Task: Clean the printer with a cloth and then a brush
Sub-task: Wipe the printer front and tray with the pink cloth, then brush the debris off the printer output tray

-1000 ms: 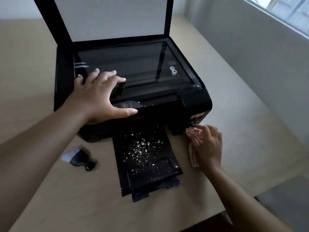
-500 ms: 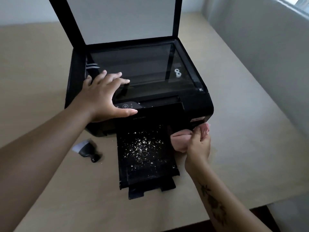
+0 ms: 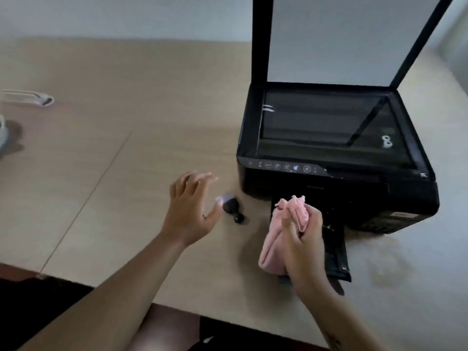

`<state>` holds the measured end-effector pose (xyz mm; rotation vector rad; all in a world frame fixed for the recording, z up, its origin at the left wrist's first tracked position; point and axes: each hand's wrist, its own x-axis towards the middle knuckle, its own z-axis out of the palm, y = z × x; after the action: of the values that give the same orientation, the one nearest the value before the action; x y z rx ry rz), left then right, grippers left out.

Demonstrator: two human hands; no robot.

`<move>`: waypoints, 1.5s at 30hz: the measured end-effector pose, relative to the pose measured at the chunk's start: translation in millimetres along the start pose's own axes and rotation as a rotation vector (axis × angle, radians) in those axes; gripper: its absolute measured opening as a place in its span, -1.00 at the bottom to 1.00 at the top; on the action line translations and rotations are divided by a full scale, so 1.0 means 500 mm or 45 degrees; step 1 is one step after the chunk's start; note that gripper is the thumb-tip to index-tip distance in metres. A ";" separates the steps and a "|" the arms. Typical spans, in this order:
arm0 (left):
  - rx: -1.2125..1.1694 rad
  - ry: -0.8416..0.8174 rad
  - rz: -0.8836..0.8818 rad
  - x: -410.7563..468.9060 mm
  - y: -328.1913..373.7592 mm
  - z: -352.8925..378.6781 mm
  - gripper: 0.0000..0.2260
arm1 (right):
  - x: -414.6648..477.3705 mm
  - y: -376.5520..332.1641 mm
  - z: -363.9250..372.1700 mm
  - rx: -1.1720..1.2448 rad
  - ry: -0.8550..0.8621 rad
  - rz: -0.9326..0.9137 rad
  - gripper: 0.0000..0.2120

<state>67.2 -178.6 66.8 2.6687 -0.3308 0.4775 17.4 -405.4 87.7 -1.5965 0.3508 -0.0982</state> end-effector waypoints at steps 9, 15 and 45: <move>-0.230 -0.298 -0.363 -0.193 -0.160 -0.041 -0.49 | 0.011 0.150 0.277 -1.373 -0.893 -0.414 -0.39; -0.029 -0.650 -0.192 -0.204 -0.173 0.034 -0.40 | -0.004 0.194 0.268 -1.658 -0.928 -0.456 -0.52; -0.209 -0.532 0.427 0.338 0.138 0.082 -0.47 | 0.094 0.038 -0.134 -0.945 0.580 -0.103 -0.87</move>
<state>212.4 -284.2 119.3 2.5399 -0.9072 -0.0242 40.3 -483.5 66.1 -2.3238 0.7345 -0.4382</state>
